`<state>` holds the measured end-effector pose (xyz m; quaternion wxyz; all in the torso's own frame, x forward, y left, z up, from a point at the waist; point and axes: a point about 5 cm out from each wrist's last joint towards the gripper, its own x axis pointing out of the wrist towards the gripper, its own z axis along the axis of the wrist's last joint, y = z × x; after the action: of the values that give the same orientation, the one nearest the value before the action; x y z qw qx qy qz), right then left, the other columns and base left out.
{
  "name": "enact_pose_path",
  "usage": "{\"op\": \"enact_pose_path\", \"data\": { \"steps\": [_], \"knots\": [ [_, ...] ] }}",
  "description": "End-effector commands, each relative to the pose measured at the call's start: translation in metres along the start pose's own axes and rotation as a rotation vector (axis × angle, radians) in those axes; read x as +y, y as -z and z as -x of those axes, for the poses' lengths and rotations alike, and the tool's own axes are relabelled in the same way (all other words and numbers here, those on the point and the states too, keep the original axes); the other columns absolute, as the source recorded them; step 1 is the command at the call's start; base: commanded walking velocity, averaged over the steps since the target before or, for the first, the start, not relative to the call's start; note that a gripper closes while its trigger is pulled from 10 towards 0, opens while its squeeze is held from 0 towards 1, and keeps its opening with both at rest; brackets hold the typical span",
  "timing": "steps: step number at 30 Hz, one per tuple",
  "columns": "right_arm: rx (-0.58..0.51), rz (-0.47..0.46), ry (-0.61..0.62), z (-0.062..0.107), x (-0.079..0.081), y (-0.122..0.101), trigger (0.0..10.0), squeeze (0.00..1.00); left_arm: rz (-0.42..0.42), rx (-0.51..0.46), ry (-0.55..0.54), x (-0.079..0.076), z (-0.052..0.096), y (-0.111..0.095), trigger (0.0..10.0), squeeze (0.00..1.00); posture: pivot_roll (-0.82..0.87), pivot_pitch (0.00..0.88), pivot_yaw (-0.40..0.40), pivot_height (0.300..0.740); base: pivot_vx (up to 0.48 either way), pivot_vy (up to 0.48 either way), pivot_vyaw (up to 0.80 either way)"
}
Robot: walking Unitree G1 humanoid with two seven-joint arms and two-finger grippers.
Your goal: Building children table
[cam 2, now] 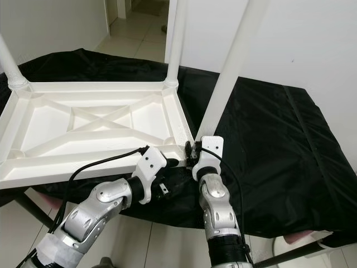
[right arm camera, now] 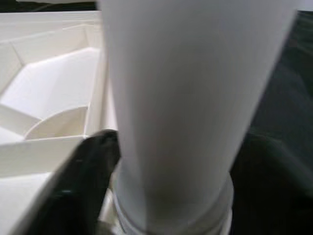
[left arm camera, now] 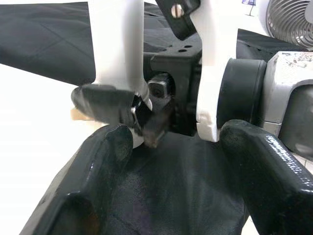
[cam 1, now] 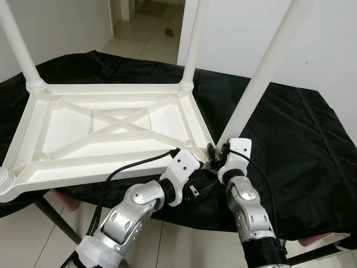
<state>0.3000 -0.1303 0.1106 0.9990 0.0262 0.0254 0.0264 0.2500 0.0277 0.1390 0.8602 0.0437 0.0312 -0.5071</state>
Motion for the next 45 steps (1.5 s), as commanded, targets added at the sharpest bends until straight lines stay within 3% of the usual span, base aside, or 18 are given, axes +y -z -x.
{"op": "enact_pose_path", "data": {
  "steps": [1,4,5,9,10,15,23,24,34,42,43,44,45],
  "knots": [
    [0.008,-0.012,-0.007,-0.001,-0.005,0.000,10.0,1.00,-0.003,0.001,0.075,-0.005,-0.003,-0.001,10.0,0.00,0.05,0.000,-0.088,0.740,0.000,0.000,0.00],
    [0.000,-0.023,-0.045,-0.004,-0.012,-0.003,10.0,1.00,-0.004,0.001,0.077,-0.005,-0.004,-0.002,10.0,0.00,0.05,0.000,-0.089,0.740,0.000,0.000,0.00],
    [0.001,-0.022,-0.096,-0.006,-0.016,-0.006,10.0,0.15,-0.004,0.001,0.077,-0.005,-0.004,-0.002,10.0,0.00,0.05,0.000,-0.090,0.740,0.000,0.000,0.00],
    [0.003,-0.021,-0.132,-0.007,-0.018,-0.007,10.0,0.15,-0.004,0.001,0.077,-0.005,-0.004,-0.002,10.0,0.00,0.05,0.000,-0.089,0.740,0.000,0.000,0.00],
    [0.005,-0.022,-0.189,-0.008,-0.021,-0.009,10.0,0.00,-0.004,0.001,0.077,-0.005,-0.004,-0.002,10.0,0.00,0.05,0.000,-0.088,0.740,0.000,0.000,0.00],
    [0.021,0.096,-0.455,-0.015,-0.031,-0.017,10.0,0.00,-0.007,0.000,0.082,-0.004,-0.005,-0.002,10.0,0.00,0.04,0.000,-0.082,0.740,0.000,0.000,0.00],
    [0.037,0.172,-0.613,-0.019,-0.025,-0.012,10.0,0.00,-0.011,0.001,0.085,-0.004,-0.005,-0.003,10.0,0.00,0.05,0.000,-0.079,0.740,0.000,0.000,0.00],
    [0.041,0.177,-0.626,-0.021,-0.024,-0.010,0.0,0.00,-0.012,0.001,0.084,-0.004,-0.005,-0.003,10.0,0.00,0.05,0.000,-0.080,0.740,0.000,0.000,0.00],
    [0.056,0.172,-0.679,-0.027,-0.027,-0.003,0.0,0.00,-0.003,0.001,0.066,-0.004,-0.003,-0.003,10.0,0.00,0.07,0.000,-0.090,0.740,0.000,0.000,0.00],
    [0.023,0.163,-0.540,-0.028,-0.032,-0.005,0.0,0.00,0.006,0.003,0.063,-0.004,-0.002,-0.001,10.0,0.00,0.07,0.000,-0.088,0.740,0.000,0.000,0.00],
    [0.026,0.162,-0.490,-0.028,-0.033,-0.004,2.2,0.00,0.007,0.003,0.063,-0.004,-0.002,-0.001,10.0,0.00,0.07,0.000,-0.087,0.740,0.000,0.000,0.00],
    [0.025,0.152,-0.439,-0.029,-0.035,-0.004,10.0,0.00,0.008,0.005,0.062,-0.004,-0.002,-0.001,10.0,0.00,0.07,0.000,-0.086,0.740,0.000,0.000,0.00],
    [0.025,0.152,-0.439,-0.029,-0.035,-0.004,10.0,0.00,0.008,0.005,0.062,-0.004,-0.002,-0.001,10.0,0.00,0.07,0.000,-0.086,0.740,0.000,0.000,0.00]
  ]
}}
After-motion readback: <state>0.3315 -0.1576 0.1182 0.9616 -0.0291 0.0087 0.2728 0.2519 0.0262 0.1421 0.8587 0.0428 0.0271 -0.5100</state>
